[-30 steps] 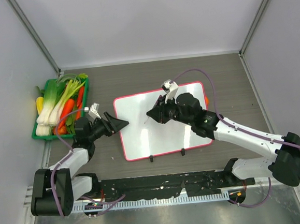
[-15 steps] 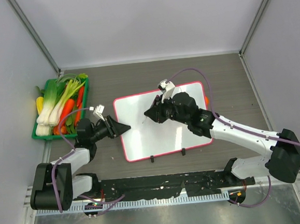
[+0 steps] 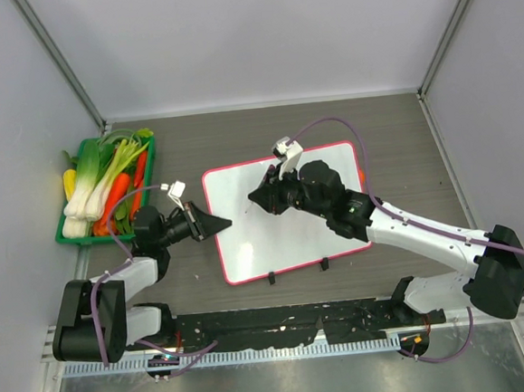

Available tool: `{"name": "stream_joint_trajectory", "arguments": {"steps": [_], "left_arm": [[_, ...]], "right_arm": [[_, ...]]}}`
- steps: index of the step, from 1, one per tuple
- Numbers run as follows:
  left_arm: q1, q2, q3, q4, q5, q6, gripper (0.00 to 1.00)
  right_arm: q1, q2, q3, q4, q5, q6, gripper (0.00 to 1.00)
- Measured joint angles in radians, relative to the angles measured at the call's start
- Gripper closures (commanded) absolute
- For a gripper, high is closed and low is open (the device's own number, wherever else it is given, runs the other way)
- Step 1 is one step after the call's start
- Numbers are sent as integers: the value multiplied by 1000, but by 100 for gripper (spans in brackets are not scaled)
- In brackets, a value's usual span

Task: Write a sentence on the whiteboard
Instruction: Hold the whiteboard on the whiteboard stand, then write on the whiteboard with the whiteboard.

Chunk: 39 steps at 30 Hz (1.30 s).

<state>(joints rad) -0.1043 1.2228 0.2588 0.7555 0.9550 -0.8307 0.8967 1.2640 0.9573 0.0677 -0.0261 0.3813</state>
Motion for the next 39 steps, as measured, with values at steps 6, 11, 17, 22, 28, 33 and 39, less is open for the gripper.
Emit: {"name": "stream_joint_trajectory", "arguments": {"steps": [6, 11, 17, 22, 28, 33, 39], "left_arm": [[0, 4, 0, 4, 3, -3, 100], [0, 4, 0, 4, 4, -3, 100], [0, 4, 0, 4, 5, -3, 100], [0, 4, 0, 4, 5, -3, 100], [0, 7, 0, 6, 6, -4, 100], [0, 19, 1, 20, 9, -6, 100], [0, 24, 1, 28, 11, -9, 100]], "right_arm": [[1, 0, 0, 0, 27, -17, 99], [1, 0, 0, 0, 53, -31, 99], [1, 0, 0, 17, 87, -44, 99], [1, 15, 2, 45, 127, -54, 99], [2, 42, 5, 67, 174, -54, 99], [3, 59, 18, 102, 195, -54, 99], [3, 92, 25, 132, 201, -46, 99]]}}
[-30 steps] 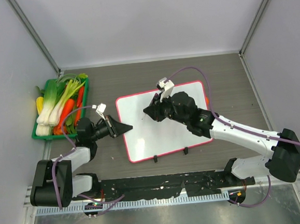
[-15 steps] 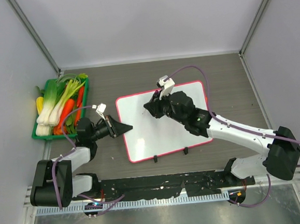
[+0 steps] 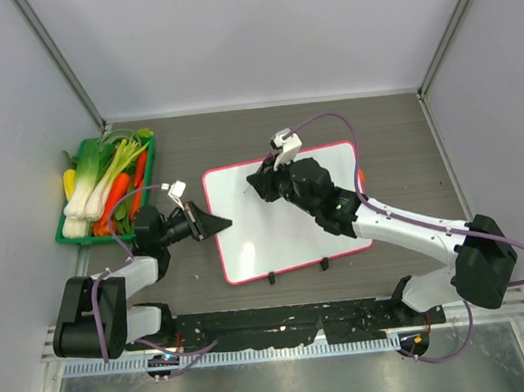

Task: Write a sentence on the whiteboard
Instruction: Write on the whiteboard with the whiteboard.

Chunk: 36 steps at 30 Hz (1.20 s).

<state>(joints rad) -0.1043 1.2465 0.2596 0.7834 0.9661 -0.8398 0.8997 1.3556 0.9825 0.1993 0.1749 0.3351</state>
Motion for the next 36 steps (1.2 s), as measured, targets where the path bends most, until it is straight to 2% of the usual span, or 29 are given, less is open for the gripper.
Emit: {"name": "stream_joint_trajectory", "arguments": {"steps": [36], "left_arm": [[0, 8, 0, -1, -1, -9, 100]], "right_arm": [[1, 63, -43, 87, 31, 34, 99]]}}
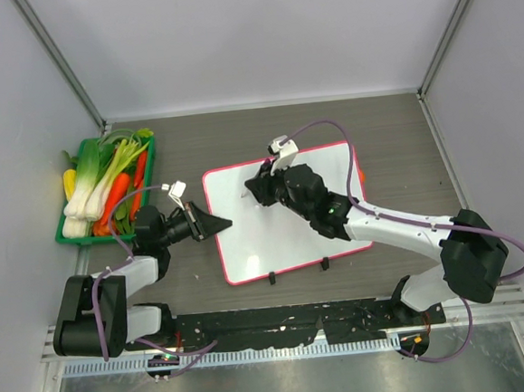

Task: Write a sentence on the whiteboard
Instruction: Write on the whiteboard with the whiteboard.

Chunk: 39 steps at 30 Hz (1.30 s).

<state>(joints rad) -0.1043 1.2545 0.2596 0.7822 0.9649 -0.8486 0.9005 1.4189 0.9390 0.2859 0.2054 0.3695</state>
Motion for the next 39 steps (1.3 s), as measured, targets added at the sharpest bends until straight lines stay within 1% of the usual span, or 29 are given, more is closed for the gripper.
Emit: {"name": "stream_joint_trajectory", "arguments": {"steps": [30, 39], "left_arm": [[0, 0, 0, -3, -2, -2, 100], [0, 0, 0, -5, -2, -1, 100]], "right_arm": [[6, -68, -117, 10, -79, 38, 99], [8, -71, -124, 8, -87, 45, 99]]}}
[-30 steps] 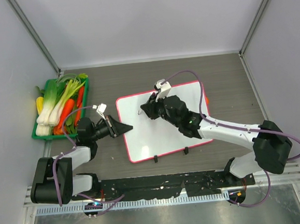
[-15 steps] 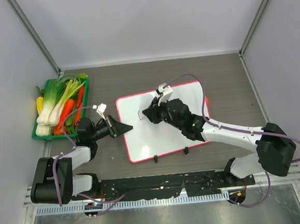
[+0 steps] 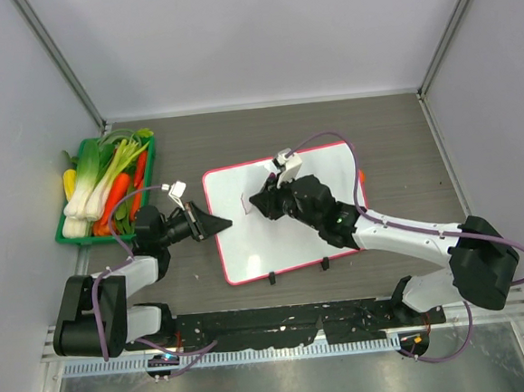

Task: Write a sentence on the whiteboard
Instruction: Write on the whiteboard with the whiteboard.

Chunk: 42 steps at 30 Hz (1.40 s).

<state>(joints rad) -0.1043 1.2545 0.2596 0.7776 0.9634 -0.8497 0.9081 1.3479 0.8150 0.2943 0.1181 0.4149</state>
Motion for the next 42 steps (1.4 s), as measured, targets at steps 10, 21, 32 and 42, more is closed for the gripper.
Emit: {"name": "stream_joint_trajectory", "arguments": {"steps": [10, 21, 32, 42], "left_arm": [[0, 0, 0, 0, 0, 0, 100], [0, -1, 0, 0, 0, 0, 100], [0, -3, 0, 1, 3, 1, 100], [0, -3, 0, 2, 4, 1, 100]], "right_arm": [[1, -25, -14, -27, 23, 3, 99], [2, -52, -28, -47, 75, 5, 99], [2, -88, -32, -89, 94, 4, 99], [0, -156, -39, -103, 130, 4, 99]]}}
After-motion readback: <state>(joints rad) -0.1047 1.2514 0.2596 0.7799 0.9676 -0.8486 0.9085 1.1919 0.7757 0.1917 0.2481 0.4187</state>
